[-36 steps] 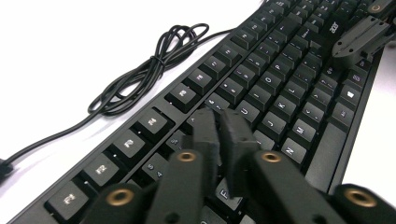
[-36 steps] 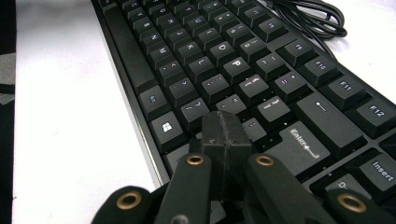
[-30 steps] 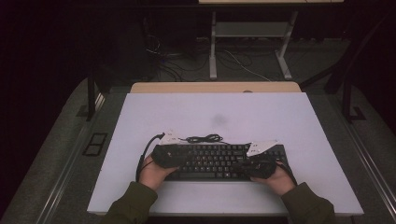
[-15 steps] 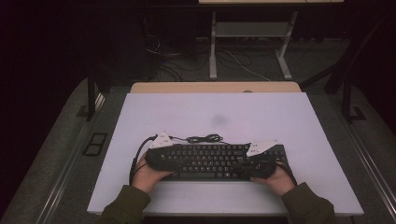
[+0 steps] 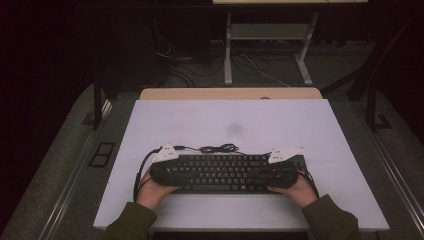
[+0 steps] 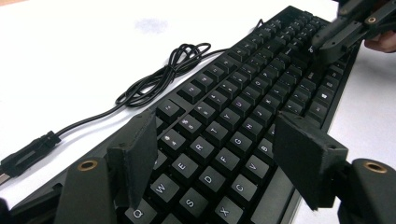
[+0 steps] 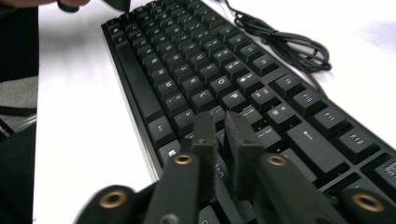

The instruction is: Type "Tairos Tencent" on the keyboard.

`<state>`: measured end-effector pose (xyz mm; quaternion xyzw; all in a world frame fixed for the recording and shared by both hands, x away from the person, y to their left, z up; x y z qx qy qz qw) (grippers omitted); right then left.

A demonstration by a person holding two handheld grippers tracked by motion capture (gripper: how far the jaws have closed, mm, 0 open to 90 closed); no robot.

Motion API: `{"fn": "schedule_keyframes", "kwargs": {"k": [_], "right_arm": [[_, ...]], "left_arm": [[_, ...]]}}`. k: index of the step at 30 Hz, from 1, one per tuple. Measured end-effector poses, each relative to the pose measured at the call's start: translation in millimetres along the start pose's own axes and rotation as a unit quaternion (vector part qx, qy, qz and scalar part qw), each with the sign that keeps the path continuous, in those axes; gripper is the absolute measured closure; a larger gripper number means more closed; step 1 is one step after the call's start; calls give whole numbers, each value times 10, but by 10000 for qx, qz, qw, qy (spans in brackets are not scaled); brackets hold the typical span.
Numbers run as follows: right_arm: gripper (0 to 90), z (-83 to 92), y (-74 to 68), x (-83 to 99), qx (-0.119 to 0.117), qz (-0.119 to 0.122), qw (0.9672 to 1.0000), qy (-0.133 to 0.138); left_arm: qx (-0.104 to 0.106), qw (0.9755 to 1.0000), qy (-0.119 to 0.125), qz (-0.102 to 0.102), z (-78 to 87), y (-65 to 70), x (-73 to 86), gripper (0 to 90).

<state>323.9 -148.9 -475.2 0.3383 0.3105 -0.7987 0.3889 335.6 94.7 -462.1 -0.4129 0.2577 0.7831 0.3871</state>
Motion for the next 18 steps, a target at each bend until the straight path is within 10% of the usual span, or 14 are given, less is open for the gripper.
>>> {"fn": "schedule_keyframes", "kwargs": {"k": [9, 18], "right_arm": [[454, 10, 38, -140, 26, 7, 9996, 277], [327, -48, 70, -255, 37, -11, 9990, 440]], "left_arm": [[40, 10000, 56, -42, 28, 62, 3, 272], [18, 10000, 56, -38, 78, 54, 27, 262]]}}
Point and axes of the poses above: each handheld gripper's, and its own axes: z roughly backward along the jaws, x roughly out of its underside, y roughly to its right, the point moved 8 cm from there along -z, roughly forward along the jaws, and after that the axes turned 3 degrees about -z, right-handed, at the moved point
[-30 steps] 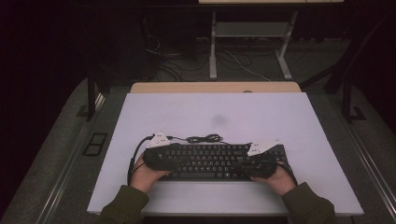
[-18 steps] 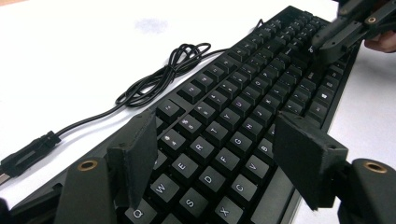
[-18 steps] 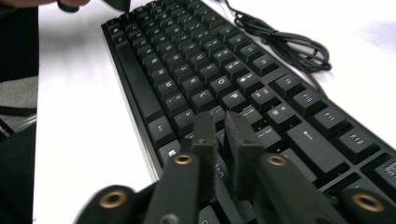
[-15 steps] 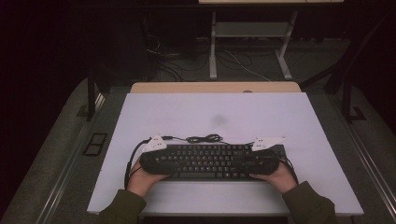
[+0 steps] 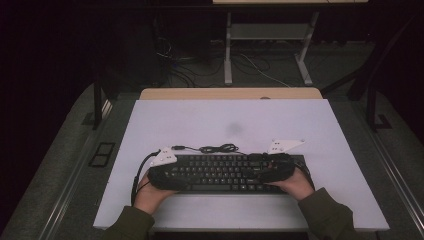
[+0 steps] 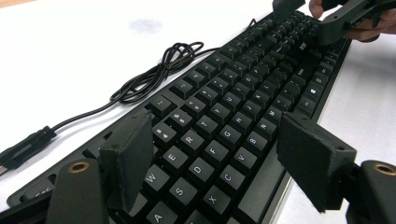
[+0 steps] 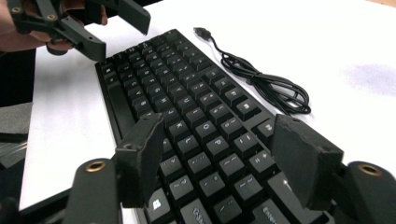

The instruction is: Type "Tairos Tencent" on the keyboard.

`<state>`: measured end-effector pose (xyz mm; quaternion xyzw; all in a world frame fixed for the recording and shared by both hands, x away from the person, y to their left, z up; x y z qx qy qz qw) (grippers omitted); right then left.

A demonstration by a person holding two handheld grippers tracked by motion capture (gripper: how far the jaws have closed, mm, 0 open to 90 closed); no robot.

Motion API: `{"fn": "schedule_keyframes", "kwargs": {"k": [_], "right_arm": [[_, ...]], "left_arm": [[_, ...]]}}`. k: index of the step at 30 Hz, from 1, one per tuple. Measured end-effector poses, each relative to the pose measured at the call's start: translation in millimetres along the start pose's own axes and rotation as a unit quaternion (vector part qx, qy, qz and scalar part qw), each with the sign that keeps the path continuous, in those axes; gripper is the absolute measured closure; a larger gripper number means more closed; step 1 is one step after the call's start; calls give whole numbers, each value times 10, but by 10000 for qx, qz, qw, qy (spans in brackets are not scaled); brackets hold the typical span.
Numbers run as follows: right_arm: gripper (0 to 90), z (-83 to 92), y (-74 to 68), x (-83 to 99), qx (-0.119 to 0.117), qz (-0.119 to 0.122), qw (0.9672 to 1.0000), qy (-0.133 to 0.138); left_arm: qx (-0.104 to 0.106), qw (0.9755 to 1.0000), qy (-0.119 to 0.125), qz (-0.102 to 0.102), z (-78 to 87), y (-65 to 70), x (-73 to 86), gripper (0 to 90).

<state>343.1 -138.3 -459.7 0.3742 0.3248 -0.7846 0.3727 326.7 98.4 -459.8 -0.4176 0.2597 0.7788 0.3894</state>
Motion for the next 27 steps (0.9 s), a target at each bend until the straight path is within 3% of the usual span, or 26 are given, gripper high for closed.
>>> {"fn": "schedule_keyframes", "kwargs": {"k": [16, 27], "right_arm": [[278, -156, -5, -128, -30, -11, 9998, 172], [271, -180, -16, -74, 34, -18, 9999, 122]], "left_arm": [[-88, 9999, 6, -65, 20, -15, 66, 320], [-141, 9998, -56, -137, 78, -69, 108, 531]]}}
Point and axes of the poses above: each handheld gripper's, and its own axes: z roughly backward along the jaws, x roughly out of its underside, y roughly to its right, the point moved 8 cm from there along -z, roughly forward along the jaws, and after that the axes turned 3 degrees about -z, right-handed, at the moved point
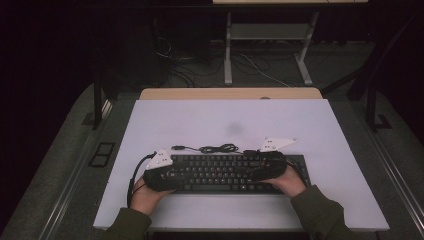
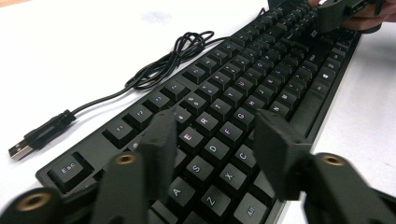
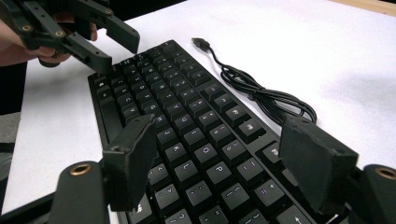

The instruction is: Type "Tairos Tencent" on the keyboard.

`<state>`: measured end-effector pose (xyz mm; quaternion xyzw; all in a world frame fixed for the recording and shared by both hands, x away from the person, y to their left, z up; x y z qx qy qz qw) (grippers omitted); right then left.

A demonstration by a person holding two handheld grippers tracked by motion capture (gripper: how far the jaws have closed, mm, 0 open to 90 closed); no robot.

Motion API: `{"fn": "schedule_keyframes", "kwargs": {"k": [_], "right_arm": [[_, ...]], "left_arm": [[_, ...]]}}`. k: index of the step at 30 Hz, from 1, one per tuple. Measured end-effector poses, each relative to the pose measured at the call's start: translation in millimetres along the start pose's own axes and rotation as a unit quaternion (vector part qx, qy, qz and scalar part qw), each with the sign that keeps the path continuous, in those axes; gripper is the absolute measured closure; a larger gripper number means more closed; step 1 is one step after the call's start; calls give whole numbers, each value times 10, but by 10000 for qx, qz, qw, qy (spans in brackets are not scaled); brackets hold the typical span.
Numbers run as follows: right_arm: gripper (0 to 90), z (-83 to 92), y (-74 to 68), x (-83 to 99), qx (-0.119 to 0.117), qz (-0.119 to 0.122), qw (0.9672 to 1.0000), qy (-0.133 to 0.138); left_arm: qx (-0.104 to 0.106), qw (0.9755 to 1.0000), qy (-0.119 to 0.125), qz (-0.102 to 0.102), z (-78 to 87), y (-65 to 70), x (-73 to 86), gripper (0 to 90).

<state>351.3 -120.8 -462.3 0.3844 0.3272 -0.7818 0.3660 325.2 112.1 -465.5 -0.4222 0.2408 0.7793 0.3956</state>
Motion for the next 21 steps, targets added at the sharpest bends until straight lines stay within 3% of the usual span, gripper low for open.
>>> {"fn": "schedule_keyframes", "kwargs": {"k": [5, 12, 21], "right_arm": [[269, -16, -7, 6, -22, 15, 10000, -10], [269, -22, -10, 13, -20, 28, 10000, -21], [269, -43, -35, 18, -60, 69, 9999, -51]], "left_arm": [[-25, 10000, 23, 37, 49, -22, 1, 673], [-35, 9999, -135, 81, 69, -58, 57, 873], [-91, 9995, -281, 123, 42, -111, 123, 887]]}}
Point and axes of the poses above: each handheld gripper's, and its own axes: z roughly backward along the jaws, x roughly out of its underside, y roughly to its right, the point moved 8 cm from there along -z, roughly forward along the jaws, and after that the axes turned 3 degrees about -z, right-handed, at the moved point
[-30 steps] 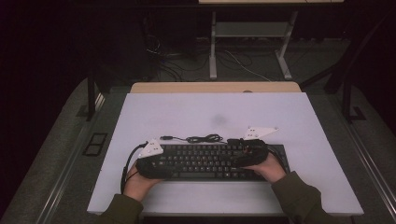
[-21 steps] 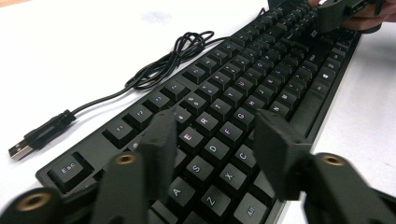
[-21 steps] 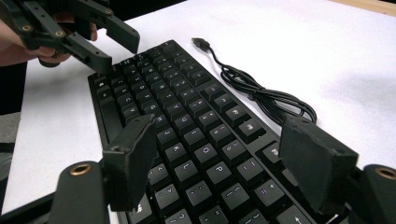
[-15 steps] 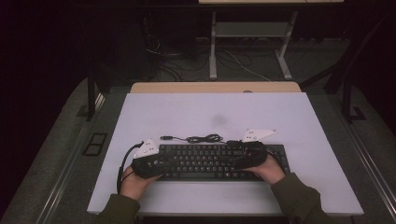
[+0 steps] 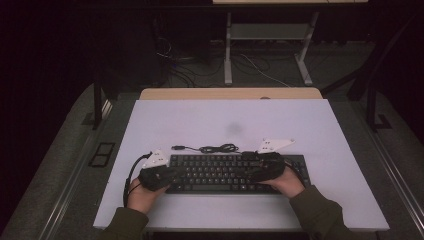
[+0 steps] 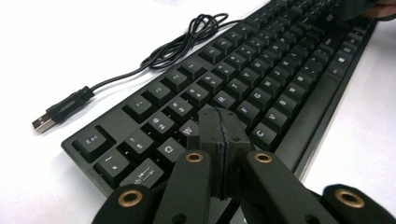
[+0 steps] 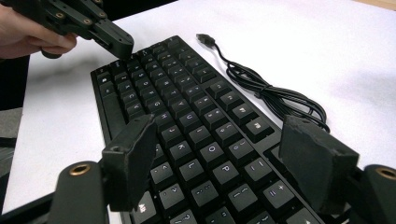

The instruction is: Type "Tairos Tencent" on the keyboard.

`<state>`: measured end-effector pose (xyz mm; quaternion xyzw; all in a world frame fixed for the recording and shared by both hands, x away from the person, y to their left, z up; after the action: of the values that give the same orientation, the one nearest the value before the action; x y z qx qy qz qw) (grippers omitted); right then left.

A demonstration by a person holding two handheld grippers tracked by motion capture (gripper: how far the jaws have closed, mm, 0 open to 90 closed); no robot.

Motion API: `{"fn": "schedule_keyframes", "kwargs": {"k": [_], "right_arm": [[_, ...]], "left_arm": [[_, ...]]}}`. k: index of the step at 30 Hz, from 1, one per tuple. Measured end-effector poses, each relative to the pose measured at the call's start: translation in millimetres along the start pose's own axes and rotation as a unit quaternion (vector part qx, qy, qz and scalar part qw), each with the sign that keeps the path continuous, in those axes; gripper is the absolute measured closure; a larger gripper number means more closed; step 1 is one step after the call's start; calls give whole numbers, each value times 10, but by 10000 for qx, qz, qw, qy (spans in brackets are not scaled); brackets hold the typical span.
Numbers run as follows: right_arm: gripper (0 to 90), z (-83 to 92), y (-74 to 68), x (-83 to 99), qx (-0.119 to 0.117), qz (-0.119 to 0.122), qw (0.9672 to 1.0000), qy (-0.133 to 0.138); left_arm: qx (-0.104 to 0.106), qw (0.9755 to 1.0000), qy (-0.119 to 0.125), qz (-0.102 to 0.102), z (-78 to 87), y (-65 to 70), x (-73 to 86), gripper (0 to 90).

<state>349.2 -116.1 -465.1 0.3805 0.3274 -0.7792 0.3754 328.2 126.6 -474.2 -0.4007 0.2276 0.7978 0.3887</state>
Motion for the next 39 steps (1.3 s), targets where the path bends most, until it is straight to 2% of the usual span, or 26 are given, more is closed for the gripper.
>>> {"fn": "schedule_keyframes", "kwargs": {"k": [11, 27, 30, 39], "right_arm": [[270, -2, 4, 9, 4, -49, 10000, -27], [269, -4, 8, 8, -7, -80, 10000, -6], [270, -2, 12, 5, 5, -73, 10000, 1], [267, 12, 19, -8, 6, -100, 9999, 43]], "left_arm": [[-37, 9999, -111, 75, -48, -49, 66, 887], [-38, 9996, -282, 48, -114, -48, 117, 888], [-66, 9995, -325, -11, -113, -42, 111, 888], [-19, 9999, -158, 1, -81, -11, 54, 888]]}}
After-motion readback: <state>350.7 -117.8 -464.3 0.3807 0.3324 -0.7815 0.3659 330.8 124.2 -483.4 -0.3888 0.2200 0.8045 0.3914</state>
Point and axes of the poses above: each handheld gripper's, and its own axes: z roughly backward along the jaws, x roughly out of its underside, y roughly to its right, the point moved 8 cm from there along -z, roughly forward along the jaws, and after that the axes turned 3 degrees about -z, right-handed, at the moved point
